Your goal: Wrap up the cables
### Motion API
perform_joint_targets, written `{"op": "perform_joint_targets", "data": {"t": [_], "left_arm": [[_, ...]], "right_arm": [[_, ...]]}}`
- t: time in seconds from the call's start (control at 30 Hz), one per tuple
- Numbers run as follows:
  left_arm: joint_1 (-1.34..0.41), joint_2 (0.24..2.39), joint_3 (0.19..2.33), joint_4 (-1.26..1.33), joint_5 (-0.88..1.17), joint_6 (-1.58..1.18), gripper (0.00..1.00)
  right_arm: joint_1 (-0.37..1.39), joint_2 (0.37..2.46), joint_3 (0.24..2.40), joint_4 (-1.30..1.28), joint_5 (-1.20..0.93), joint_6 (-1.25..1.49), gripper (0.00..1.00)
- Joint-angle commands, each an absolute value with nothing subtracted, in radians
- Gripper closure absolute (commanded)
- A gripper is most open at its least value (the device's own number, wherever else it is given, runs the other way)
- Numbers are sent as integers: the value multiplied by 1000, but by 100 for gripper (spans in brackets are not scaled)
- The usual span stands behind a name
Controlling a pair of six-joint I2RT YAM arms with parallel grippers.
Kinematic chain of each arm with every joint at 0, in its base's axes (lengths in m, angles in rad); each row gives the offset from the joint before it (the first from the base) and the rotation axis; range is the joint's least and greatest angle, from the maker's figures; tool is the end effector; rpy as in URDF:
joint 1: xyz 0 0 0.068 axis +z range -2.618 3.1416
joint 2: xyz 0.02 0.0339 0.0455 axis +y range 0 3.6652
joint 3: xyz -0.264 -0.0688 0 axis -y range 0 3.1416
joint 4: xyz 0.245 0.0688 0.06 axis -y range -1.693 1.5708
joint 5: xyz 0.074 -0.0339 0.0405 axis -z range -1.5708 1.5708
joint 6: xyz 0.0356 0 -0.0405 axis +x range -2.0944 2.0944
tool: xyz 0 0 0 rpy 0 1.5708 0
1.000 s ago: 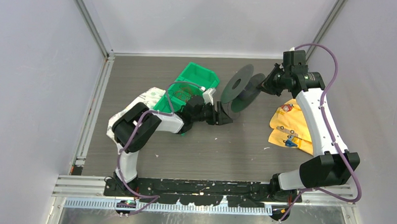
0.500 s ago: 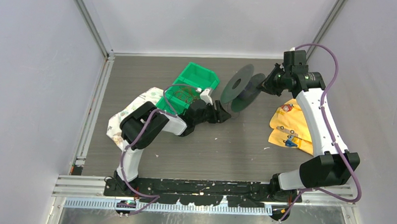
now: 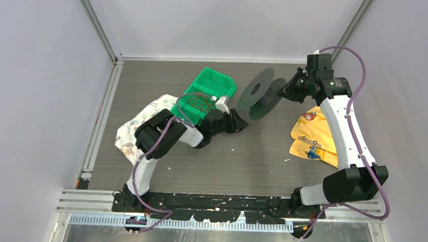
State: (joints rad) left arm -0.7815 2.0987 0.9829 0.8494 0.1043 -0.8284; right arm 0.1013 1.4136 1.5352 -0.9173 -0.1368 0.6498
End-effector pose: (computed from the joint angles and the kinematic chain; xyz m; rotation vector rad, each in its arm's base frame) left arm 0.2956 -0.2985 0.1191 0.0331 2.0183 -1.1832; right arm 0.2891 0.0343 0.3855 0.5900 2.3467 0.5163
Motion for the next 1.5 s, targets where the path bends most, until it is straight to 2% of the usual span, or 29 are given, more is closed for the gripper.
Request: {"op": "perform_joint_targets", "data": {"t": [0.0, 0.1, 0.43, 0.5, 0.63, 0.7, 0.73, 1.07, 1.27, 1.47], "left_arm": [[-785, 2098, 1015, 948, 65, -813, 52], [-784, 2106, 1024, 960, 60, -808, 48], [-784, 2144, 1083, 971, 39, -803, 52], [-785, 2142, 1093, 972, 41, -804, 61], [-784, 2129, 1084, 975, 42, -808, 87], [-783, 2114, 1069, 976, 38, -813, 97], [-781, 2106, 1060, 976, 38, -817, 99], [-695, 2012, 965, 980, 87, -818, 100], [-597, 1979, 1016, 934, 251, -811, 100], [-511, 2008, 1096, 923, 361, -862, 100]], "right_arm": [[94, 1355, 1600, -880, -176, 653, 99], [94, 1348, 1598, -888, -179, 652, 99], [93, 1335, 1589, -894, -193, 662, 99], [92, 1332, 1583, -893, -192, 663, 99], [88, 1329, 1571, -891, -195, 666, 99], [85, 1327, 1567, -889, -196, 666, 99], [83, 1326, 1564, -888, -200, 666, 99], [77, 1295, 1576, -978, -298, 510, 99], [77, 1281, 1641, -1105, -370, 416, 99], [77, 1234, 1647, -1098, -451, 414, 99]]}}
